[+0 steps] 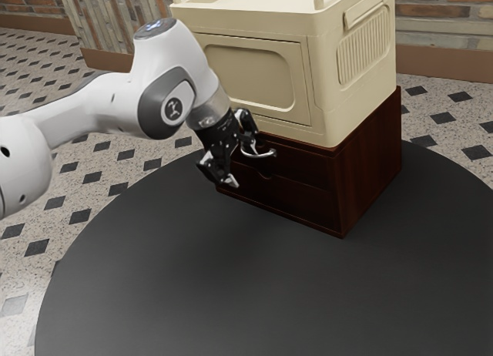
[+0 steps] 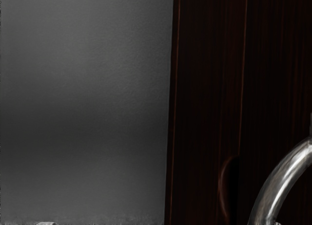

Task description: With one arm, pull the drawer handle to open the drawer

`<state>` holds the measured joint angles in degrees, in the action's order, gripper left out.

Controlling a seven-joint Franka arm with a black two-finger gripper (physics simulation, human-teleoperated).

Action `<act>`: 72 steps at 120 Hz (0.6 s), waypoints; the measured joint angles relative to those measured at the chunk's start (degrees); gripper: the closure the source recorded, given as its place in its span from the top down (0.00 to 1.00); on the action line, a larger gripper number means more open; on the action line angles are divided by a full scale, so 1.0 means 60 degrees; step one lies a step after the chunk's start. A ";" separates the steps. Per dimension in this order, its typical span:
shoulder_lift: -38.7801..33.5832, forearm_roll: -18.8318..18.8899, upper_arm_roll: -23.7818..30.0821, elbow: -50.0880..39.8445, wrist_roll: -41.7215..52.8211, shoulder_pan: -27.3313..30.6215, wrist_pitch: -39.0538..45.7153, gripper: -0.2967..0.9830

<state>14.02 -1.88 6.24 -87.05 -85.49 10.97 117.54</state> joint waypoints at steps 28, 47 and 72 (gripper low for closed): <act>-0.0255 -0.0025 -0.0019 -0.0286 -0.0023 0.0015 0.0003 0.43; -0.0445 -0.0011 -0.0019 -0.0543 -0.0033 0.0030 0.0003 0.40; -0.0757 0.0014 -0.0035 -0.0912 -0.0042 0.0035 0.0005 0.38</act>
<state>9.48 -1.80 6.03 -92.53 -85.74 11.18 117.57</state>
